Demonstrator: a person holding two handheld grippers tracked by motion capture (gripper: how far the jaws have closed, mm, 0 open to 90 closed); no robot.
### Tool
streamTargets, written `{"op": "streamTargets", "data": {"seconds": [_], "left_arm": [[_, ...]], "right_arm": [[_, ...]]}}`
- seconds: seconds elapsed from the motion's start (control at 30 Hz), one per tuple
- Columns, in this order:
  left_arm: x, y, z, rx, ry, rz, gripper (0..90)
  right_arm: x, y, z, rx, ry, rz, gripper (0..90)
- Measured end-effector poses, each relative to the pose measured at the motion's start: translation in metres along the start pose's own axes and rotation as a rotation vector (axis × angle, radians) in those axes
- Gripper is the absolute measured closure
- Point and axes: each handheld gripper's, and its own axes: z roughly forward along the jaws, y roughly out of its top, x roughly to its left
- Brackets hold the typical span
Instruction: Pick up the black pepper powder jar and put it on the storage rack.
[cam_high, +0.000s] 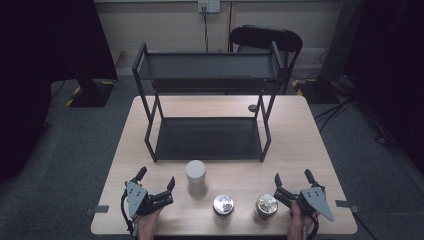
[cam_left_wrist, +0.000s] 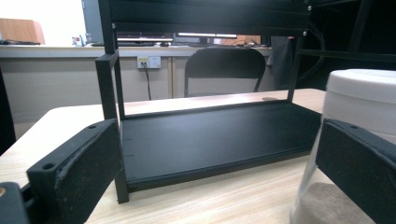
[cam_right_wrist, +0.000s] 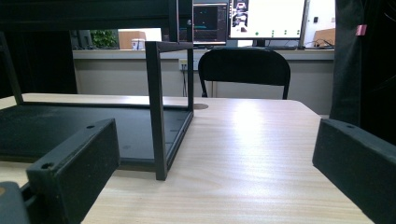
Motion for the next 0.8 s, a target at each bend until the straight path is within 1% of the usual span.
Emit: {"op": "streamTargets", "data": {"seconds": [0.1,0.23,0.33,0.47,0.53,0.67,0.77,0.8], "left_arm": [[0.0,0.003,-0.001,0.0,-0.003,0.0,0.0],[-0.001,0.008,-0.003,-0.017,-0.012,-0.005,0.0],[-0.001,0.011,-0.004,-0.024,-0.021,0.0,0.0],[-0.002,0.016,-0.004,-0.016,-0.034,0.023,0.0],[-0.002,0.016,-0.004,-0.019,-0.04,0.024,0.0],[-0.002,0.018,-0.004,-0.035,-0.064,0.014,0.0],[-0.002,0.02,-0.004,-0.041,-0.074,-0.006,0.0],[-0.002,0.021,-0.003,-0.042,-0.079,-0.006,0.0]], "right_arm": [[0.0,0.0,0.0,0.0,-0.001,0.0,0.0],[0.001,0.0,0.0,0.001,-0.003,-0.002,0.0],[0.001,0.0,0.0,0.001,-0.004,-0.002,0.0],[0.001,0.0,0.0,0.001,-0.005,-0.002,0.0],[0.001,0.0,0.0,0.002,-0.004,-0.003,0.0],[0.001,0.0,0.0,0.003,-0.006,-0.003,0.0],[0.001,0.001,0.0,0.003,-0.004,-0.003,0.0],[0.001,0.001,0.0,0.003,-0.004,-0.004,0.0]]}}
